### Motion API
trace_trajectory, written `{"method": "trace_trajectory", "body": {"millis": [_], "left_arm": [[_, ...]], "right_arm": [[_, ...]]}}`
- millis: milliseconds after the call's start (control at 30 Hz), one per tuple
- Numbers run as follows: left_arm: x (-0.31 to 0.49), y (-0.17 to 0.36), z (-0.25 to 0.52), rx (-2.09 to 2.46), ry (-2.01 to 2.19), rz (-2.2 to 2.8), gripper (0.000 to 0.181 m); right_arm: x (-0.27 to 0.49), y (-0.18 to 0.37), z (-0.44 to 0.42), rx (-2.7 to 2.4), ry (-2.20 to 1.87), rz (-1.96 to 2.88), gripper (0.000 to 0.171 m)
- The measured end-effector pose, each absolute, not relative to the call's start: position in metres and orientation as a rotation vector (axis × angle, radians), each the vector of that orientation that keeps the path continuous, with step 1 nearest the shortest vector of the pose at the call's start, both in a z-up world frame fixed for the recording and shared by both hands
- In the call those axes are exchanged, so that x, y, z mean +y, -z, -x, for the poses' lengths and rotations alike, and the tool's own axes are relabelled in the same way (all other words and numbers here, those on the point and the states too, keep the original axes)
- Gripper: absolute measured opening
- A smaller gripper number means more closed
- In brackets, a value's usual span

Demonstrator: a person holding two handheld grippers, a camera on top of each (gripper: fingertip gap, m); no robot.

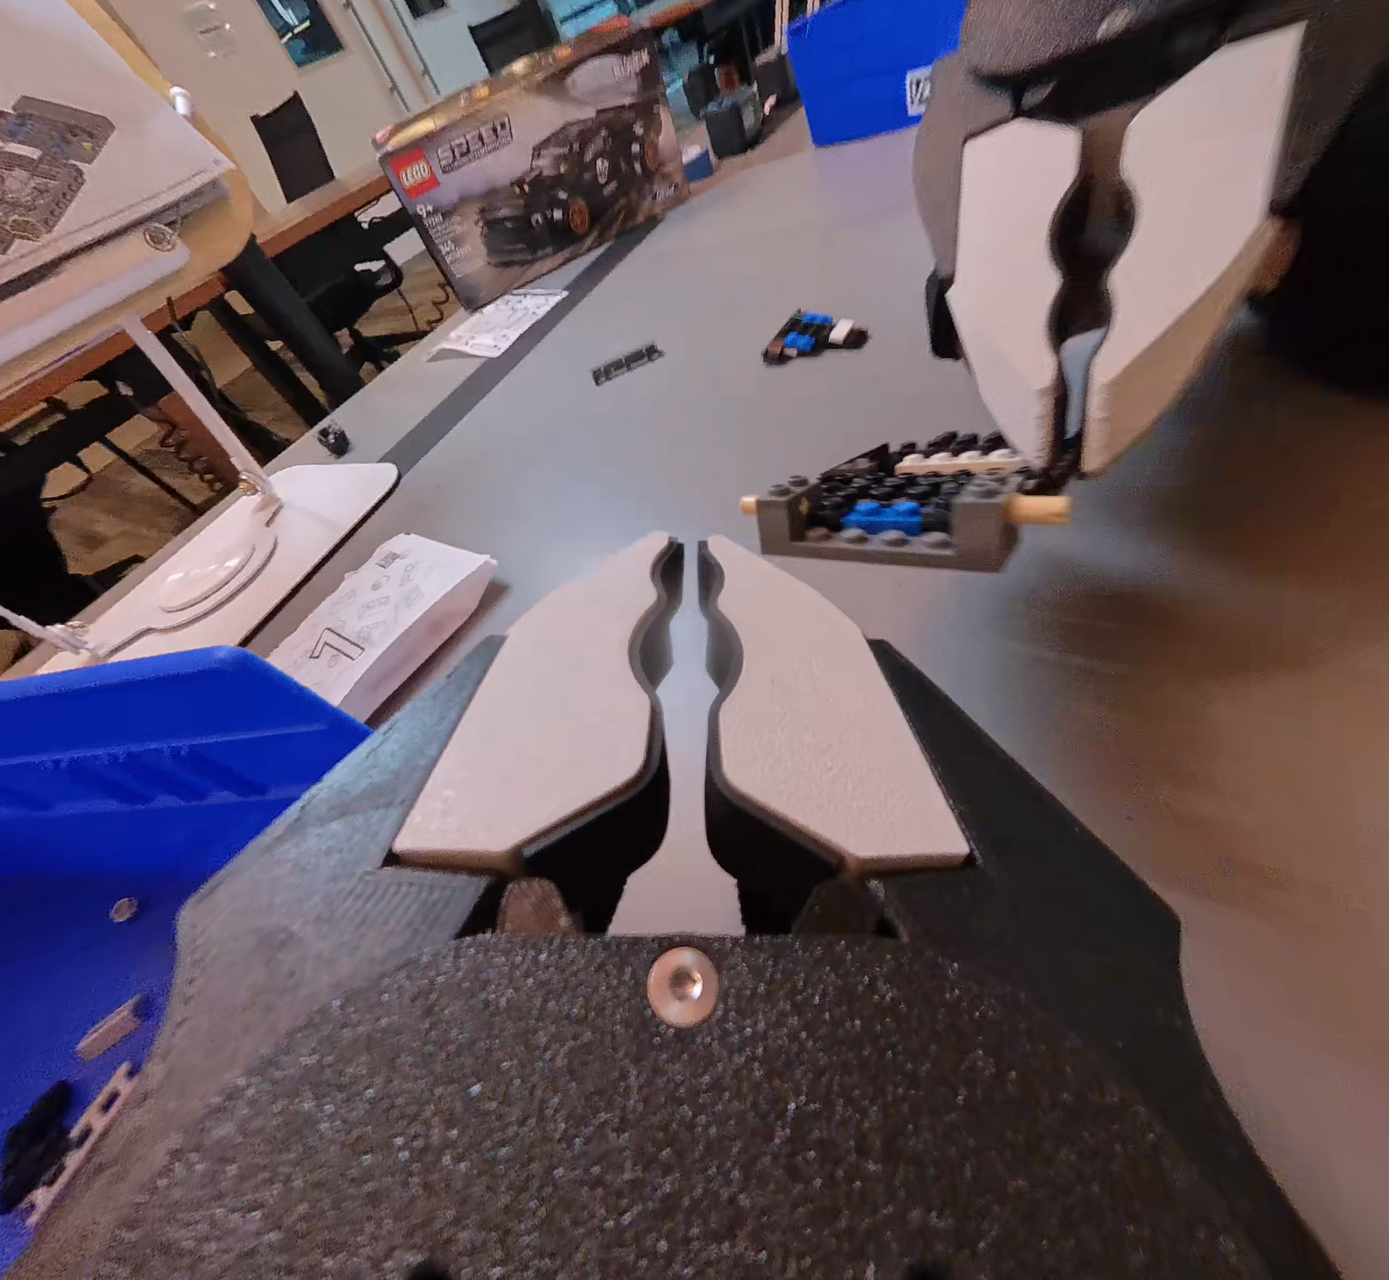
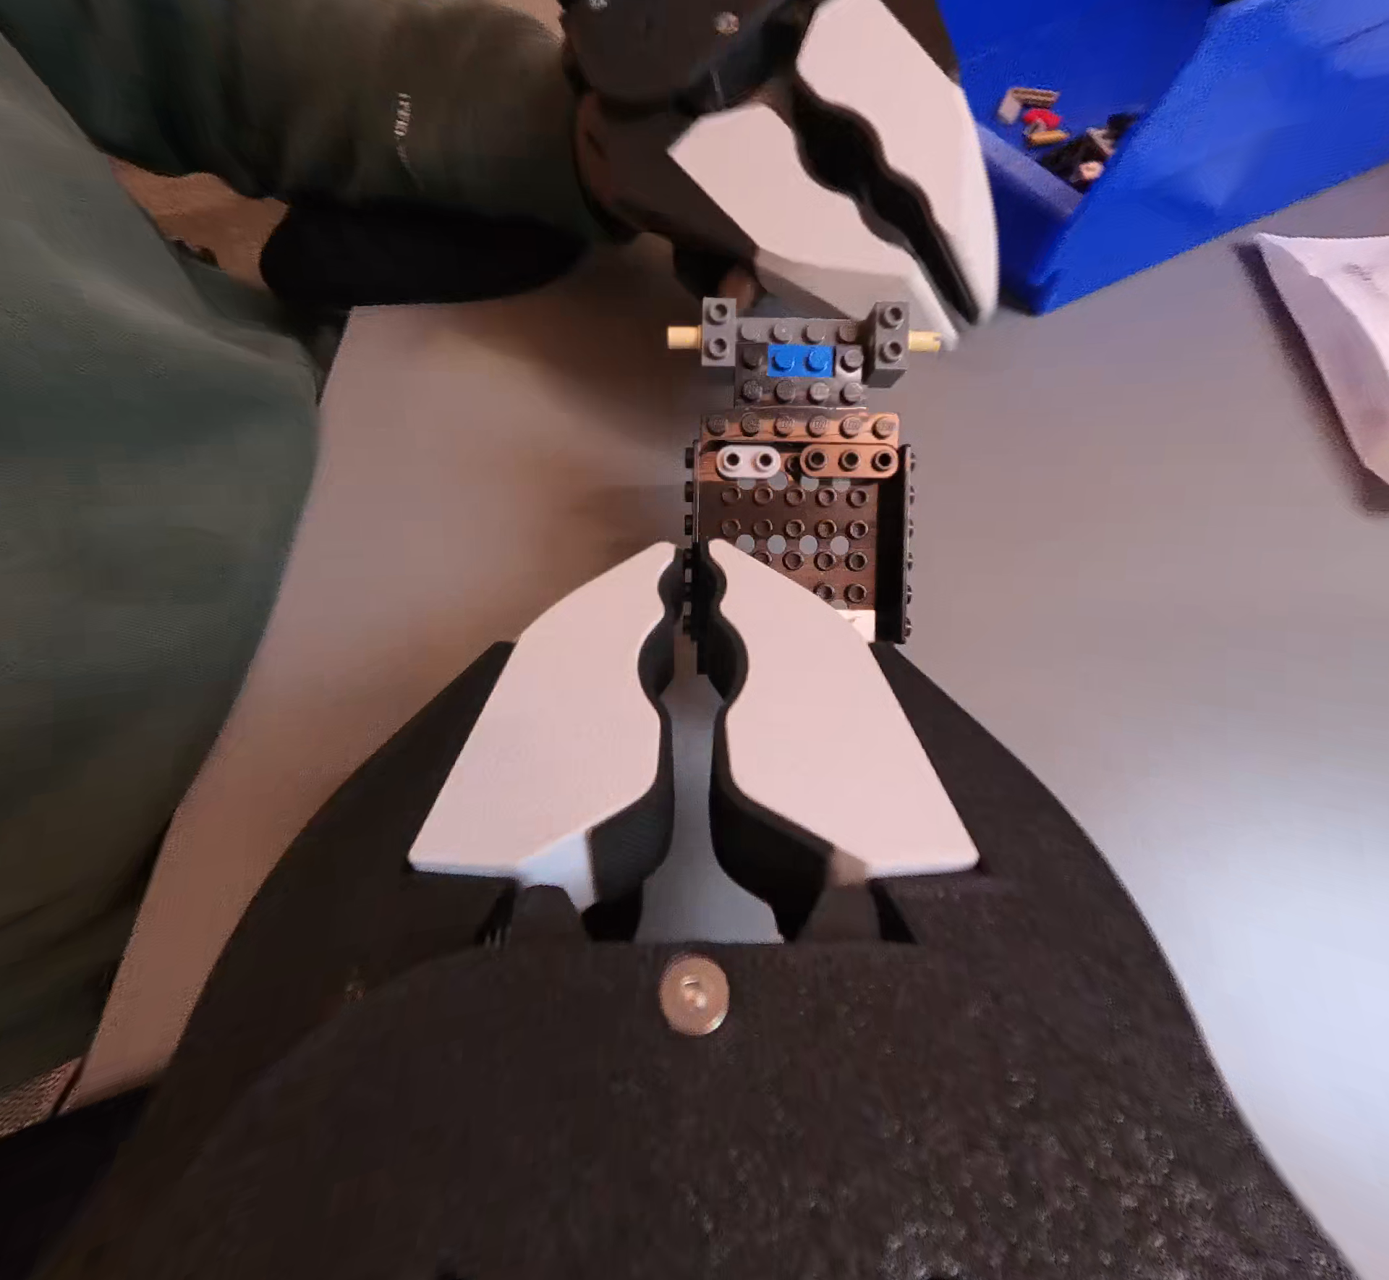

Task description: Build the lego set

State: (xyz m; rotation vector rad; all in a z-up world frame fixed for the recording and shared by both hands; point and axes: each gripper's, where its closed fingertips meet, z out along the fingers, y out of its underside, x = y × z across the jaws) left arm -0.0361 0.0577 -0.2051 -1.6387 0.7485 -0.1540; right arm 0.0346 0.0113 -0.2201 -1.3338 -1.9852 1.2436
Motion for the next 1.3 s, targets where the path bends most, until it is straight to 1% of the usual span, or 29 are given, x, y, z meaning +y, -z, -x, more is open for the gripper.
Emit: {"method": "trace_trajectory", "body": {"millis": [200,367,467,533,633,733,833,900,967,1033,1200,1300], "left_arm": [[0.052,0.201,0.041,0.747,0.162,1.638,0.004],[0.048,0.200,0.032,0.766,0.207,1.631,0.011],[0.046,0.209,0.027,0.790,0.263,1.678,0.026],[0.043,0.213,0.024,0.812,0.301,1.699,0.031],[0.041,0.226,0.022,0.840,0.341,1.786,0.045],[0.040,0.230,0.023,0.860,0.318,1.789,0.044],[0.045,0.224,0.025,0.855,0.266,1.746,0.038],[0.045,0.226,0.026,0.846,0.273,1.765,0.038],[0.040,0.218,0.021,0.833,0.318,1.758,0.040],[0.041,0.211,0.024,0.817,0.288,1.722,0.036],[0.041,0.236,0.031,0.837,0.333,1.852,0.050],[0.039,0.241,0.026,0.883,0.325,1.866,0.052]], "right_arm": [[0.029,0.244,-0.033,-2.012,-1.060,1.345,0.003],[0.034,0.255,-0.029,-2.062,-0.825,1.290,0.003],[0.039,0.266,-0.029,-2.097,-0.673,1.258,0.003],[0.037,0.269,-0.028,-2.113,-0.647,1.239,0.003],[0.036,0.271,-0.026,-2.123,-0.621,1.216,0.003],[0.036,0.274,-0.025,-2.123,-0.629,1.223,0.003],[0.036,0.274,-0.025,-2.126,-0.636,1.225,0.004],[0.036,0.274,-0.026,-2.125,-0.632,1.220,0.004],[0.035,0.274,-0.029,-2.137,-0.614,1.214,0.004],[0.037,0.272,-0.029,-2.124,-0.603,1.198,0.005],[0.041,0.271,-0.028,-2.104,-0.638,1.212,0.005],[0.038,0.274,-0.027,-2.115,-0.621,1.198,0.005]]}}
